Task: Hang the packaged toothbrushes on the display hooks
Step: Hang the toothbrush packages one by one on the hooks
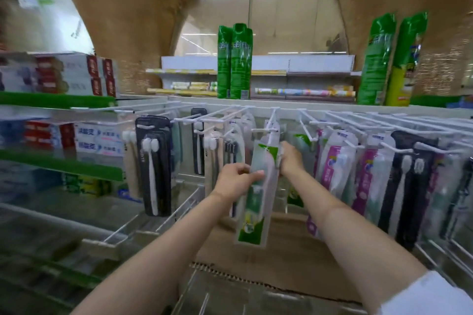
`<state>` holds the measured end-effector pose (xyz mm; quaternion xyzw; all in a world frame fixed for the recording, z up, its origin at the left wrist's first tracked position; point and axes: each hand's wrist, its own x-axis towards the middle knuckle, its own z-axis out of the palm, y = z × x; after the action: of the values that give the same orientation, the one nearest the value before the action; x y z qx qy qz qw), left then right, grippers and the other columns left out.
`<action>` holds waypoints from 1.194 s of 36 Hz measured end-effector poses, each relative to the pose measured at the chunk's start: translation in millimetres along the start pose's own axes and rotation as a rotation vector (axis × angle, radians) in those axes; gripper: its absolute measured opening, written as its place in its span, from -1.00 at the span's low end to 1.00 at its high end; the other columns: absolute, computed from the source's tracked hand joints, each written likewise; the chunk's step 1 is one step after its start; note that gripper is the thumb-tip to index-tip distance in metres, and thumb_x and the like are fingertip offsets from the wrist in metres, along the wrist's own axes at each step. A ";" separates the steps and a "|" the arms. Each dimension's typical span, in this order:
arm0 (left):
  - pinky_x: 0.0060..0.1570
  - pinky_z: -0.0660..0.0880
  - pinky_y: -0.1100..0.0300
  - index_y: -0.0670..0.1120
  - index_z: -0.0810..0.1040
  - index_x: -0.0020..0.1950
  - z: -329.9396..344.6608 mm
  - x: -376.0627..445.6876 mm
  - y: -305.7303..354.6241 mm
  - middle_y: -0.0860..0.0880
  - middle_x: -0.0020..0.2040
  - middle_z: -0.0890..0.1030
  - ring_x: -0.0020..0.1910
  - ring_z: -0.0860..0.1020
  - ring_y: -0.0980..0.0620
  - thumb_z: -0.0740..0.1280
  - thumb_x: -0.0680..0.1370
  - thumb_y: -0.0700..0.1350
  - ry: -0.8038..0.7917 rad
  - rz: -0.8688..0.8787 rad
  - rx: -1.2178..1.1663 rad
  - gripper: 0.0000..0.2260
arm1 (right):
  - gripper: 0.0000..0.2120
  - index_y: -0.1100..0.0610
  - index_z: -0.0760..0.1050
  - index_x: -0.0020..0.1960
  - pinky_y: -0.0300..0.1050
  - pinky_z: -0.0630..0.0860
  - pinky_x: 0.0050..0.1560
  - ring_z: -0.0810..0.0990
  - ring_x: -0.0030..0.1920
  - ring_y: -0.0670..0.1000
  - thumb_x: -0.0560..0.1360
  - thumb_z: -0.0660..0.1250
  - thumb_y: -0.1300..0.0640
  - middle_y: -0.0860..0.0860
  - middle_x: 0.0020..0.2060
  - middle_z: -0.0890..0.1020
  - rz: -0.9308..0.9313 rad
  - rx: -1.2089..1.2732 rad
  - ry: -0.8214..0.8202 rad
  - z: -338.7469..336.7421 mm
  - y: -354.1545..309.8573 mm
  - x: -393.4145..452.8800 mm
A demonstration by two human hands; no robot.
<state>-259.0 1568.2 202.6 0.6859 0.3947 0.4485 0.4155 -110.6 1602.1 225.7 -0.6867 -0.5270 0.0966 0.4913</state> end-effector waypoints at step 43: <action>0.10 0.48 0.09 -0.16 0.54 0.13 42.1 37.0 9.1 -0.15 0.09 0.59 0.10 0.54 -0.14 0.38 0.50 -0.12 0.279 -0.171 -0.050 -0.76 | -0.94 0.11 0.36 0.04 -0.21 0.51 -0.49 0.61 -0.46 -0.09 0.62 0.15 0.14 0.12 -0.31 0.64 -0.100 0.166 -0.084 -93.5 55.2 -125.6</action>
<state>-207.1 1589.9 211.0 0.5703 0.4942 0.5122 0.4102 -68.6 1447.9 181.1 -0.6118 -0.5709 0.1437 0.5283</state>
